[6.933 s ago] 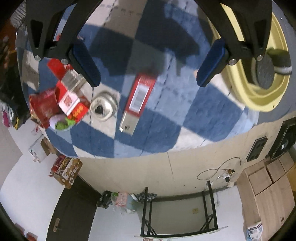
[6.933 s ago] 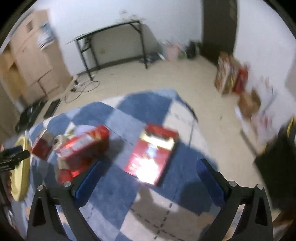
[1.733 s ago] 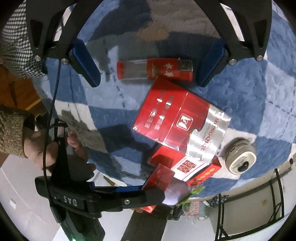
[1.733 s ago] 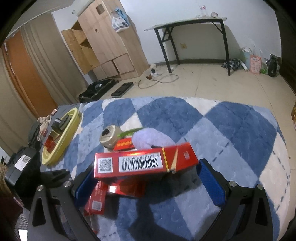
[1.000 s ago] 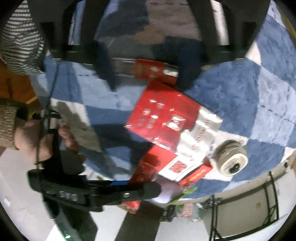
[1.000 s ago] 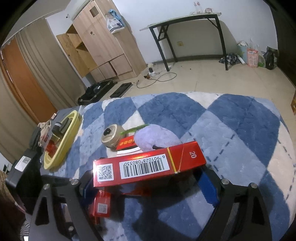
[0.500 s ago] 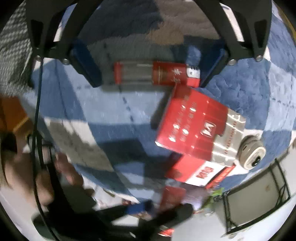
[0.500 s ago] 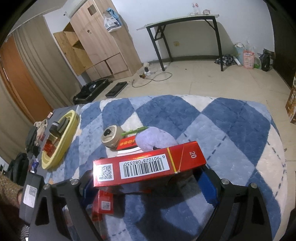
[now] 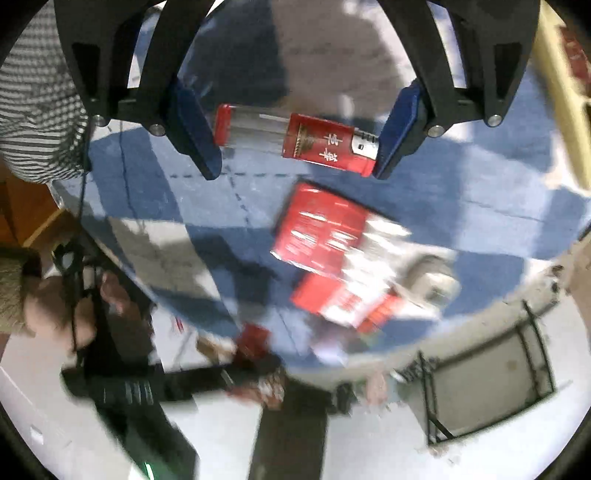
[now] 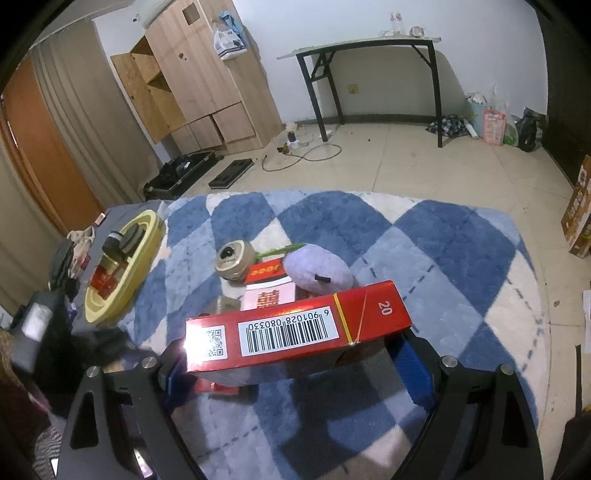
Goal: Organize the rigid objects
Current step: 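Carry lighter and barcode box to the tray and release both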
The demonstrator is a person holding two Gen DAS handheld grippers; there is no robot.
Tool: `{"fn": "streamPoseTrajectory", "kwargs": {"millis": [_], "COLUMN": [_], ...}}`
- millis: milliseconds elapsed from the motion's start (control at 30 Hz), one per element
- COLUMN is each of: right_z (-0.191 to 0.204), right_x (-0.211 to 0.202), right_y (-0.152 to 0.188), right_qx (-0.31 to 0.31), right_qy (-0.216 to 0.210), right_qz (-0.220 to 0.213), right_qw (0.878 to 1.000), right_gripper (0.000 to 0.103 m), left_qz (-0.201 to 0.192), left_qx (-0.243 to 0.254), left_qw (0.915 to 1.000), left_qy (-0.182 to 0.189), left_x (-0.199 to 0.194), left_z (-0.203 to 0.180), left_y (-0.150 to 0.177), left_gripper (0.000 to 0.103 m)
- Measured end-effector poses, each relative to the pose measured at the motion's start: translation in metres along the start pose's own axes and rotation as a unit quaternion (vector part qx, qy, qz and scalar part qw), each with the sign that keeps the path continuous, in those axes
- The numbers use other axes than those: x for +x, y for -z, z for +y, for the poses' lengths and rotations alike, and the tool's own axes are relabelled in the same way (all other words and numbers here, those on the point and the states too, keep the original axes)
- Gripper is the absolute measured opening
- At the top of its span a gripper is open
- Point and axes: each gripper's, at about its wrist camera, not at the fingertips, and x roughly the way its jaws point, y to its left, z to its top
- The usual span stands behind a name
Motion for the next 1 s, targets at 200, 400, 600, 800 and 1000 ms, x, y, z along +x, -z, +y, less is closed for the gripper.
{"fn": "streamPoseTrajectory", "kwargs": {"millis": [200,400,600,800,1000], "right_z": [0.069,0.188,0.3,0.343,0.353], "right_x": [-0.012,0.033,0.109,0.183,0.223], "right_y": [-0.03,-0.069,-0.069,-0.074,-0.071], "right_qx": [-0.07,-0.112,-0.192,-0.18,-0.208], "right_qy": [-0.027,-0.106,-0.14,-0.131,-0.09], "right_qz": [-0.02,0.0,0.059,0.09,0.125], "right_qw": [0.997,0.988,0.97,0.971,0.966], "right_gripper": [0.091,0.091,0.091,0.091,0.091], "left_qz": [-0.086,-0.105,-0.1,-0.093,-0.08], "left_qx": [-0.114,-0.202,-0.267,-0.312,-0.308], "left_qw": [0.9863,0.9545,0.9235,0.9112,0.9172], "left_qy": [-0.083,-0.193,-0.256,-0.253,-0.24], "left_x": [-0.104,-0.173,-0.202,-0.191,-0.169], "left_z": [0.102,0.205,0.286,0.323,0.335], "left_y": [0.014,0.047,0.083,0.115,0.116], "left_gripper": [0.083,0.083,0.083,0.083,0.083]}}
